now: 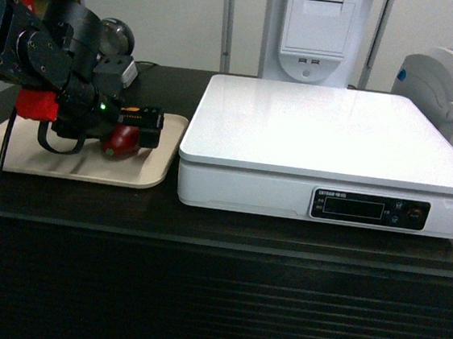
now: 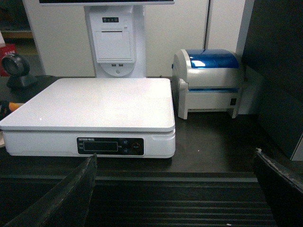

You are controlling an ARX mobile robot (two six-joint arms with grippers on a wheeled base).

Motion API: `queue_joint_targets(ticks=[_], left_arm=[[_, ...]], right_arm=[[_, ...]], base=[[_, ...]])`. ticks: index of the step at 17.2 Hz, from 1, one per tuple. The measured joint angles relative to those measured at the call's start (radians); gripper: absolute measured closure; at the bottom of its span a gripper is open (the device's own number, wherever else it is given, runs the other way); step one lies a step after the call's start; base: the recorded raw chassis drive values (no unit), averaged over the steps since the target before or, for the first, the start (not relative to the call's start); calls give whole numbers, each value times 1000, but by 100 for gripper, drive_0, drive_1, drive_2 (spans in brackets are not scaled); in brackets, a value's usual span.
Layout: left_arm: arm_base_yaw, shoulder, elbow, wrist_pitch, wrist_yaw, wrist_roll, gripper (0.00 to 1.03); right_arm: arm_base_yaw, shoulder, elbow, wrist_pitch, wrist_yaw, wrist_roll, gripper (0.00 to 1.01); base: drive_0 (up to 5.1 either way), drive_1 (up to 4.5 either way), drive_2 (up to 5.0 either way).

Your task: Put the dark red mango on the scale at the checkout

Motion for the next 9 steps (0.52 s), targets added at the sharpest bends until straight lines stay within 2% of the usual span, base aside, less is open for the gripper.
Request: queue_joint_targets(ticks=[2, 4, 8, 9], left_arm=[[-1, 0, -2, 4, -2, 5, 6], [-3, 0, -3, 8, -5, 10, 12], [-2, -15, -39, 42, -8, 26, 38], [-8, -82, -123, 78, -18, 54, 41]], right_arm=[[0, 0, 0, 0, 0, 0, 3], [0, 0, 0, 0, 0, 0, 3], [0, 0, 0, 0, 0, 0, 3], [0, 0, 0, 0, 0, 0, 3]], base=[[0, 0, 0], [0, 0, 0], [0, 0, 0], [0, 0, 0]])
